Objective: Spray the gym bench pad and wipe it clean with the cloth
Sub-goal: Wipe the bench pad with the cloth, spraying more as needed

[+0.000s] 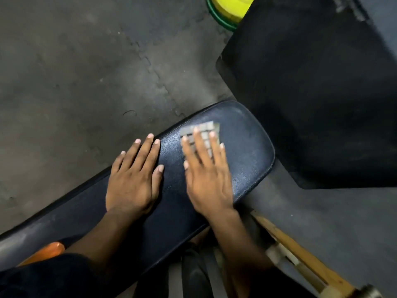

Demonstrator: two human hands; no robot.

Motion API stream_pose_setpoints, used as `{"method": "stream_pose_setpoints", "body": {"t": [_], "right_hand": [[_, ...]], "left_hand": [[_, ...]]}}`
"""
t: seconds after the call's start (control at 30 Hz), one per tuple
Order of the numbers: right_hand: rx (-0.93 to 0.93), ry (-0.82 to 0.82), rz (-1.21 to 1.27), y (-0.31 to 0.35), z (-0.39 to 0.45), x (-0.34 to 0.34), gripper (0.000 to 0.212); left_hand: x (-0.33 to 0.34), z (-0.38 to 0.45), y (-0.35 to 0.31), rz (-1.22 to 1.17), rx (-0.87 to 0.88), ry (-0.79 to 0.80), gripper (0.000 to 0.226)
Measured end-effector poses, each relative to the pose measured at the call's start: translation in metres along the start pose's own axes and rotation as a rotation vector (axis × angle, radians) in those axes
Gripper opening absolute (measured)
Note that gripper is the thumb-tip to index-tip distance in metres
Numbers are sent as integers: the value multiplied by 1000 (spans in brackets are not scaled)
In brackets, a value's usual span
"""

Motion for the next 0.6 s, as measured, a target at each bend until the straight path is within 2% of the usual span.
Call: {"method": "stream_pose_setpoints", "body": {"t": [0.1, 0.2, 0.33, 0.43, 0.53, 0.6], "right_hand": [[-24, 51, -25, 0, -43, 3, 67], [92, 33, -66, -33, -44, -8, 62], [202, -21, -36, -60, 14, -19, 61], [118, 17, -42, -51, 25, -15, 63], [45, 56, -53, -48, -21, -12, 64], [71, 73, -37, -54, -52, -17, 65]], "left_hand": [[-4, 1, -4, -1, -21, 29, 63], [-10, 1, -13, 0, -16, 24, 63], [-10, 43, -63, -23, 237, 37, 58], [-6, 87, -96, -58, 214, 103, 58], [-3, 95, -98, -39, 199, 90, 59], [-5, 91, -98, -42, 212, 82, 58]]}}
Point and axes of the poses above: each hand's wrist, its own z-axis towards the middle knuckle, its own x-axis out of the palm, y = z × x, the point moved 3 cm from there along z, towards the middle knuckle, and after that the axes turned 8 degrees about -x, right-handed, at the moved point
